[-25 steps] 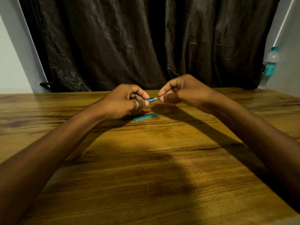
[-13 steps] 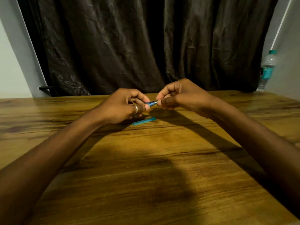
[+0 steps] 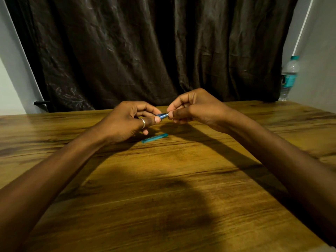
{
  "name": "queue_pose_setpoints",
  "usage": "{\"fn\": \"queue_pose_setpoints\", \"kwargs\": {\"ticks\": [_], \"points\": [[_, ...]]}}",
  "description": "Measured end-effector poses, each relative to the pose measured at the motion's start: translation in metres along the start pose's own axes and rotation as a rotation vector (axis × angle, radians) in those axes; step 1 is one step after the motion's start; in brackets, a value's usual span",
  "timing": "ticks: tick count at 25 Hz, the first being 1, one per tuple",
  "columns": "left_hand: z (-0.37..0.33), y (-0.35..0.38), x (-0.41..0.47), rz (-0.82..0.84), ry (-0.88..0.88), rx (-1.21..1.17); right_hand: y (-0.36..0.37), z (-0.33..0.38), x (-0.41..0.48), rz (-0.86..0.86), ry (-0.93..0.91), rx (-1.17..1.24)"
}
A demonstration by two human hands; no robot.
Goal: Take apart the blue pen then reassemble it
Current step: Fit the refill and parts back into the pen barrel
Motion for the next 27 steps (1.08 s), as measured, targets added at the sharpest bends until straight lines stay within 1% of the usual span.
{"fn": "queue_pose_setpoints", "kwargs": {"ticks": [7,11,16,19,22,25,27], "points": [[0.002,0.000,0.000,0.006,0.006,-0.003,0.003,0.001,-0.001,0.004,-0.008,-0.025],[-0.001,0.000,0.000,0.000,-0.003,-0.013,0.002,0.002,-0.001,0.006,-0.009,0.019],[-0.010,0.003,0.000,-0.066,-0.013,-0.043,0.012,-0.007,0.001,0.108,0.076,0.297],[0.003,0.001,-0.001,-0.048,-0.111,-0.001,0.002,-0.010,0.002,0.049,0.106,0.380],[0.017,0.004,-0.008,0.022,-0.243,-0.066,-0.009,-0.011,0.002,0.000,0.115,0.496],[0.016,0.016,-0.012,0.076,-0.268,-0.138,-0.002,-0.017,0.005,-0.015,0.156,0.602],[0.013,0.022,-0.013,0.051,-0.271,-0.188,0.011,-0.026,0.008,-0.021,0.229,0.691]]}}
Point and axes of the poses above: each hand's wrist, its own x-axis towards the middle knuckle, its own y-axis out of the palm, z = x × y, the point moved 10 cm from there along x, towards the middle knuckle, and after that the axes turned 13 degrees about y, right-handed, at the moved point
